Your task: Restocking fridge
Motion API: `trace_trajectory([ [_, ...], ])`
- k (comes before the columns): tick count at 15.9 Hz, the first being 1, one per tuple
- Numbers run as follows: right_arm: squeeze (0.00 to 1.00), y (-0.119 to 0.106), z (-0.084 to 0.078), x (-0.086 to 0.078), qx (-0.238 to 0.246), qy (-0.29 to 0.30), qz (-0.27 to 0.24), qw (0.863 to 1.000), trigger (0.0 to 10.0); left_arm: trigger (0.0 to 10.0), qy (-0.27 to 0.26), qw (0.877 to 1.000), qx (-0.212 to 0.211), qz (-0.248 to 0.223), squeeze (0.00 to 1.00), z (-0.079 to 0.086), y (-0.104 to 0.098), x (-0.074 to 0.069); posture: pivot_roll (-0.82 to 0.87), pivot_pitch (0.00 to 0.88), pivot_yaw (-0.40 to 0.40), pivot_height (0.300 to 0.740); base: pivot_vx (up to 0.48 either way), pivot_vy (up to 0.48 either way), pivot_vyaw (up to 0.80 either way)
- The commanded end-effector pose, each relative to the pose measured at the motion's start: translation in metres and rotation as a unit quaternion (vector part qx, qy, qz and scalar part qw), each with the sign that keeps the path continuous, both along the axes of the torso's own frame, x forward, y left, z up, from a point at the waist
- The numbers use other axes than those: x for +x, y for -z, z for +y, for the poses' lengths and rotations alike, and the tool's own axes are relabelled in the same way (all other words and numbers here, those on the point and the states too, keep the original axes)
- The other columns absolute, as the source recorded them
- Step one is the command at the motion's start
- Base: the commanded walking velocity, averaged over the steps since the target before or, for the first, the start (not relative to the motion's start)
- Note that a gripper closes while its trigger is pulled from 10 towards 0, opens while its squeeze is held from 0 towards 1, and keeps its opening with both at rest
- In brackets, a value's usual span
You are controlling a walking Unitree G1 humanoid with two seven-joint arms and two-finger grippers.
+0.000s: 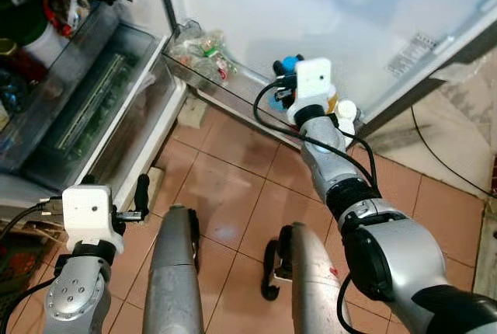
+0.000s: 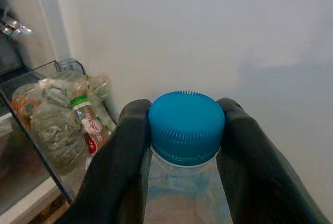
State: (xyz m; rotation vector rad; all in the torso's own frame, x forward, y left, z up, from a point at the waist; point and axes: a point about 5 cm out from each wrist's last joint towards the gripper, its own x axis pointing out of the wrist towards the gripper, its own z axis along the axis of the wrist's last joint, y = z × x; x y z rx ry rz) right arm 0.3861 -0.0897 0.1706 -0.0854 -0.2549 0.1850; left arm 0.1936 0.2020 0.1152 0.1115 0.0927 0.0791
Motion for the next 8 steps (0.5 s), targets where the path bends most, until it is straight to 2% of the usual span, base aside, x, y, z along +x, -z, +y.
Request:
trace_trajectory([
  [1, 1.00, 0.027, -0.012, -0.004, 0.004, 0.027, 0.061, 0.998, 10.0, 10.0, -0.003, 1.000, 0.001, 0.016, 0.00, 0.002, 0.005, -0.002, 0.27, 0.417, -0.040, 0.653, 0.000, 0.000, 0.00],
  [4, 1.00, 0.021, -0.017, -0.001, -0.004, 0.041, 0.053, 0.998, 10.0, 10.0, 0.001, 1.000, 0.003, 0.019, 0.00, 0.004, 0.007, 0.005, 0.26, 0.399, -0.035, 0.653, 0.000, 0.000, 0.00],
  [6, 1.00, 0.008, -0.023, 0.004, -0.028, 0.053, 0.030, 0.998, 10.0, 10.0, 0.008, 1.000, 0.006, 0.023, 0.00, 0.009, 0.007, 0.018, 0.25, 0.364, -0.024, 0.653, 0.000, 0.000, 0.00],
  [8, 1.00, -0.005, -0.026, 0.008, -0.016, 0.037, 0.013, 0.999, 10.0, 10.0, -0.006, 0.999, 0.012, 0.040, 0.00, 0.018, 0.009, 0.030, 0.24, 0.336, -0.019, 0.653, 0.000, 0.000, 0.00],
])
